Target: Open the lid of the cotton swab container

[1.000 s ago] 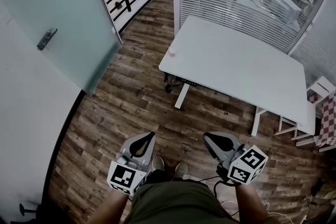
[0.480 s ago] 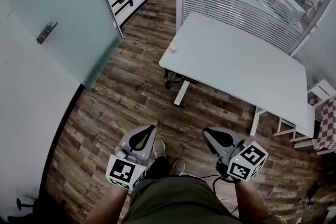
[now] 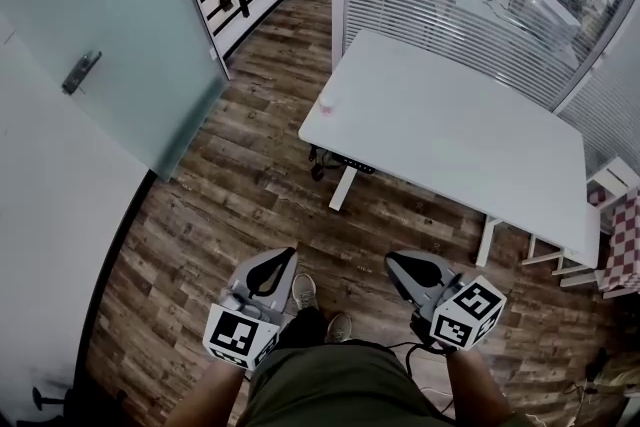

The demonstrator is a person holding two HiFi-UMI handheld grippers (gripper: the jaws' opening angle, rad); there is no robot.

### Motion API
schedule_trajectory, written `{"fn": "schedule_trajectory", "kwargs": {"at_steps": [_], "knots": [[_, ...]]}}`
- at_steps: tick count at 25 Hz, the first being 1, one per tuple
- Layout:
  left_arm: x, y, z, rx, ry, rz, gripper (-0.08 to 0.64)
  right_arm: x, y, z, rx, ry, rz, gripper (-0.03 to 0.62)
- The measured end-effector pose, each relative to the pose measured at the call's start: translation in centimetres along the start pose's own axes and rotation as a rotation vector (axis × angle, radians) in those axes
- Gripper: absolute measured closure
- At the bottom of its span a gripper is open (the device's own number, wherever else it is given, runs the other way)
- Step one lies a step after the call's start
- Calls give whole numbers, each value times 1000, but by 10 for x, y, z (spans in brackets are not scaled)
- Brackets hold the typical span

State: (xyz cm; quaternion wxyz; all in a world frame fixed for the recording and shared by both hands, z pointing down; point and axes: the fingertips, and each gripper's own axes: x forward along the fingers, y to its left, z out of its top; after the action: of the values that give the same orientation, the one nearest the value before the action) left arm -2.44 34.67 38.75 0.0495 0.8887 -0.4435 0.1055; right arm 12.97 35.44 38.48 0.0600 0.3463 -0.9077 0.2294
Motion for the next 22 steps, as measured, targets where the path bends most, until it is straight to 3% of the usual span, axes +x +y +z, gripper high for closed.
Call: {"fn": "schedule_trajectory", "kwargs": {"at_steps": [12, 22], "knots": [[48, 49, -10, -43, 21, -36, 552, 55, -36, 12, 14, 48, -29, 582], [92, 136, -11, -58, 51, -85, 552, 142, -58, 38, 37, 57, -68, 583]]}}
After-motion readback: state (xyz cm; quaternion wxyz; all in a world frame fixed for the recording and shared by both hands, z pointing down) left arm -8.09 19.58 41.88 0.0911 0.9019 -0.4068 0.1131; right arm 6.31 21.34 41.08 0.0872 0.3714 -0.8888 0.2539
